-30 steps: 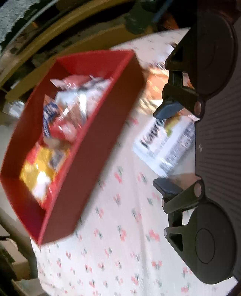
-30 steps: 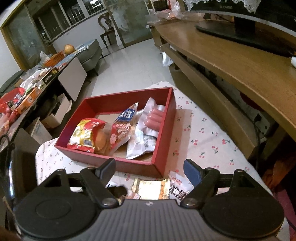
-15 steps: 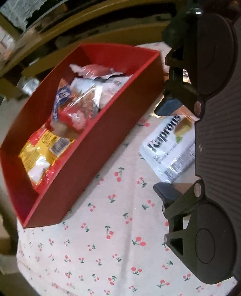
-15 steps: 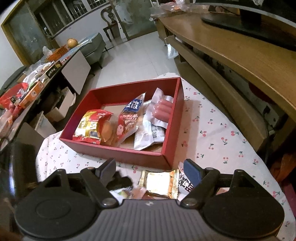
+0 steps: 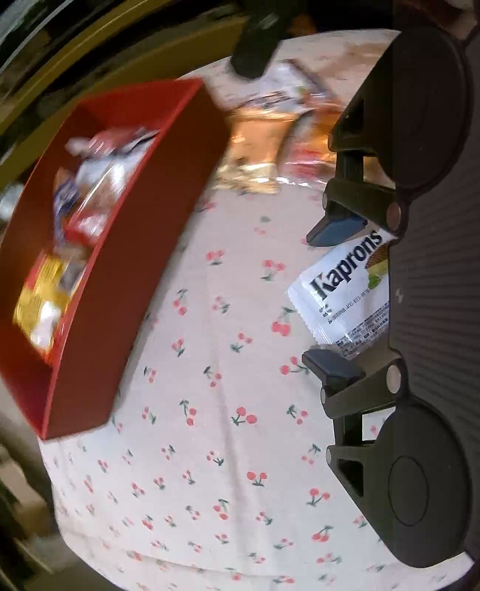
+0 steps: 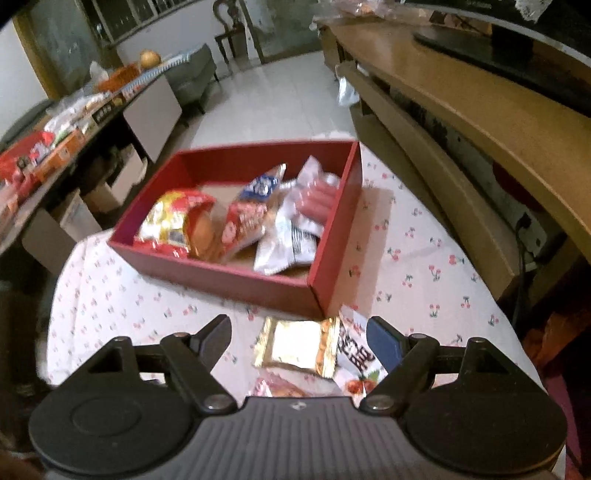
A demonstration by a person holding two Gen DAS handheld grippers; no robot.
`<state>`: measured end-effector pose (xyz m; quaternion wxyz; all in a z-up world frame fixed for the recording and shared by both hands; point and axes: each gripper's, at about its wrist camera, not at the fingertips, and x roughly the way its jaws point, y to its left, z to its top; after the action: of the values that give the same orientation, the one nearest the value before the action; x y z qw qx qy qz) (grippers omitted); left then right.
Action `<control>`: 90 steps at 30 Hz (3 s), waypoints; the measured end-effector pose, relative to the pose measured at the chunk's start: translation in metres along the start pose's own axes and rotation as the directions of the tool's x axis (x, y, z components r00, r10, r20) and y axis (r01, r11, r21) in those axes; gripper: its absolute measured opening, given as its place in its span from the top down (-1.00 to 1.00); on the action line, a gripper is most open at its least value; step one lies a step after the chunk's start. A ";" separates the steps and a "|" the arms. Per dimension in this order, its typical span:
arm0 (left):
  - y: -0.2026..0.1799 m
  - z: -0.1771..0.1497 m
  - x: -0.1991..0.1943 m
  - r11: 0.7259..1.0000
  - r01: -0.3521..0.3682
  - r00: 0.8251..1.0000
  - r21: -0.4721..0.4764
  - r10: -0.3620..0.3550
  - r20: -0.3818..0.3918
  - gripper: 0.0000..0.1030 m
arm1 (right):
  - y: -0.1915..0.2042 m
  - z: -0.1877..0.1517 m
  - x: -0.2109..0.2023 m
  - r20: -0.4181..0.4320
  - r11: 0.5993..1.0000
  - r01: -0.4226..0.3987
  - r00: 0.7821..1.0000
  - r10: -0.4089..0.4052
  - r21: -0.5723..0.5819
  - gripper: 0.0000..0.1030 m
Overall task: Organize snacks
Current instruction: 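Move left tool to the Kaprons wafer while right moves to the round pastry packet, then grasp the Kaprons wafer with left tool while right grasps the pastry packet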
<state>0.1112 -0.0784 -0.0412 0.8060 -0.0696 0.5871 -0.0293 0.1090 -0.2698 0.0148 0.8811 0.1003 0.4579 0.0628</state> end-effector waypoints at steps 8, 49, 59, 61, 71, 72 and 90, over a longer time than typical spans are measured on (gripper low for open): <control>0.043 -0.031 -0.018 0.990 0.120 0.992 -0.080 -0.122 -0.030 -0.61 | 0.006 -0.024 0.023 -0.118 1.000 -0.003 0.993 0.006 0.021 -0.67; 0.039 -0.061 -0.028 0.982 0.020 0.999 0.185 -0.028 0.042 -0.41 | 0.026 -0.043 0.055 -0.235 0.999 0.036 0.971 -0.040 -0.020 -0.74; 0.041 -0.054 -0.028 0.983 0.071 0.997 0.170 -0.077 0.029 -0.42 | 0.055 -0.051 0.058 -0.196 0.975 0.124 0.967 -0.160 -0.184 -0.50; 0.040 -0.055 -0.028 0.982 0.069 0.997 0.174 -0.075 0.030 -0.42 | 0.059 -0.058 0.054 -0.184 0.970 0.130 0.968 -0.170 -0.207 -0.40; 0.043 -0.053 -0.035 0.984 0.076 0.995 0.162 -0.086 0.050 -0.41 | 0.065 -0.070 0.024 -0.131 0.977 0.083 0.985 -0.110 -0.195 -0.33; 0.043 -0.052 -0.036 0.984 0.077 0.995 0.161 -0.087 0.056 -0.41 | 0.065 -0.070 0.020 -0.120 0.978 0.081 0.987 -0.106 -0.191 -0.33; 0.040 -0.024 -0.038 0.988 0.020 0.991 0.156 -0.041 0.129 -0.41 | 0.076 -0.060 0.012 -0.067 0.980 0.044 0.996 -0.059 -0.194 -0.33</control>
<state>0.0755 -0.0354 -0.0181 0.8455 -0.0179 0.5273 -0.0824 0.0654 -0.1867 -0.0105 0.8708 0.0005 0.4838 0.0875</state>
